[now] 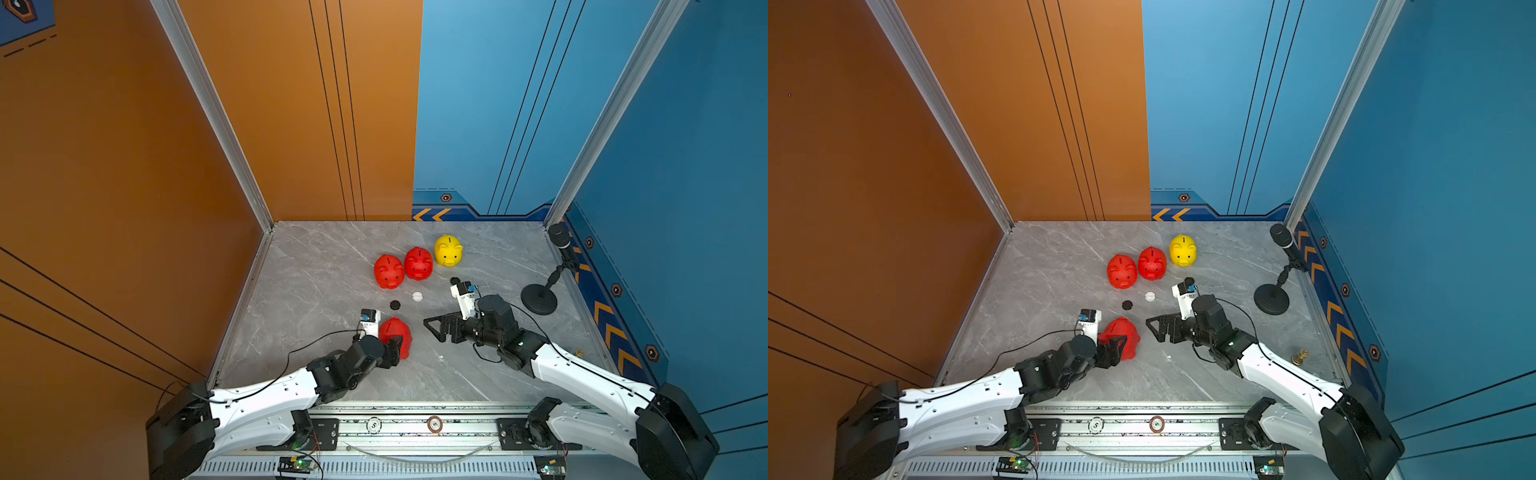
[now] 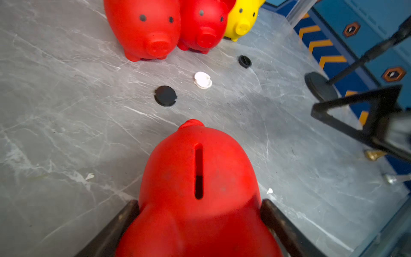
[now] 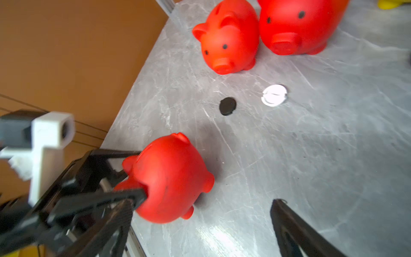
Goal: Open piggy banks
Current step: Pick up the piggy bank from the center of the board.
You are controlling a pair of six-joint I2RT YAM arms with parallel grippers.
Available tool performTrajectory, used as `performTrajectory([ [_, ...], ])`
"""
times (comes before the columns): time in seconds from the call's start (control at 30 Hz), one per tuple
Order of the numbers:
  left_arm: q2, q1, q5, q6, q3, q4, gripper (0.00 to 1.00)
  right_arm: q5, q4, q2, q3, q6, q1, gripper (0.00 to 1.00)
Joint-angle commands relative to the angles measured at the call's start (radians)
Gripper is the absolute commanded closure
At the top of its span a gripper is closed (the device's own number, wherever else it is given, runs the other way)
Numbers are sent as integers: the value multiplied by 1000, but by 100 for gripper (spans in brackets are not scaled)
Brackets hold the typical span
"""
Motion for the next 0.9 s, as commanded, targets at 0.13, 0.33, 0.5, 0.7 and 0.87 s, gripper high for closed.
performTrajectory([
  [0.13,-197,376,565,-239,-88,75,56,-187,203,35,-5,56,17,9],
  [0.33,-227,642,851,-484,-135,228,57,-192,322,92,-2,92,112,17],
  [0.5,-168,744,995,-618,-133,360,57,-166,356,120,7,84,155,23],
  [0.7,20,803,1138,-845,-164,772,57,-55,320,77,-4,-22,189,34],
  [0.87,171,803,1208,-949,-159,1040,58,-5,318,-1,-25,-91,174,40],
])
